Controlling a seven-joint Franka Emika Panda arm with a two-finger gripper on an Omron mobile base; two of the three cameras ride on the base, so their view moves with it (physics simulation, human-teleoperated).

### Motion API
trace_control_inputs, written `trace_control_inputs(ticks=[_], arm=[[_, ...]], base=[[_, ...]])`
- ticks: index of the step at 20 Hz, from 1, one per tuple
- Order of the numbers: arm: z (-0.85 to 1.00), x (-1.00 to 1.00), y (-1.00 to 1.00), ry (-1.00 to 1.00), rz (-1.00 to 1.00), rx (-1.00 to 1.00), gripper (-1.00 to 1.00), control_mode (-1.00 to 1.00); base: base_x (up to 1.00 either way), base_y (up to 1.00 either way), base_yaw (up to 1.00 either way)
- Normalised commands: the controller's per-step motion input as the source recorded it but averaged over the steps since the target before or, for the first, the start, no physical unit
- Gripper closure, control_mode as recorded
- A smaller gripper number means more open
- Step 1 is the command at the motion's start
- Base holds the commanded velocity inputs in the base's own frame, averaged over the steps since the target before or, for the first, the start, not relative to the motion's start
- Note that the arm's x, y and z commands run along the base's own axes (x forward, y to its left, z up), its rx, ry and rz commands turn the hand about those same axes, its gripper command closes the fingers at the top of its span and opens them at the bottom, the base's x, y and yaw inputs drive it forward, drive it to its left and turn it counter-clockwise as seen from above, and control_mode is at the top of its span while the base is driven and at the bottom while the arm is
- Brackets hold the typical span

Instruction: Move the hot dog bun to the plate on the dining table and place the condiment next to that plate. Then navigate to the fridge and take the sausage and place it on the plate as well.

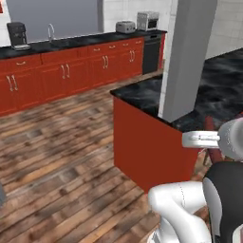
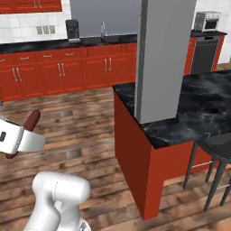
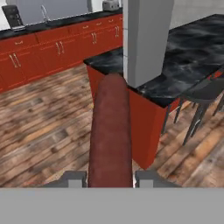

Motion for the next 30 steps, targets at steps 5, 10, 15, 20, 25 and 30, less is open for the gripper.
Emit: trace_control_inputs(ticks=[5, 10, 15, 20, 25, 30], arm=[[0.00, 0.00, 0.00, 0.00, 0.00, 0.00, 1.00, 1.00], [0.00, 0.00, 0.00, 0.00, 0.00, 0.00, 1.00, 1.00], [0.00, 0.00, 0.00, 0.00, 0.00, 0.00, 1.00, 1.00], [0.00, 0.00, 0.00, 0.00, 0.00, 0.00, 1.00, 1.00], [0.00, 0.00, 0.00, 0.00, 0.00, 0.00, 1.00, 1.00], [0.00, 0.00, 0.00, 0.00, 0.00, 0.00, 1.00, 1.00]], base=[[-0.60, -0.55, -0.34], [-0.04, -0.97, -0.05], [0.01, -1.00, 0.01], [0.07, -1.00, 0.05], [0.17, -1.00, 0.08], [0.32, -1.00, 0.10]])
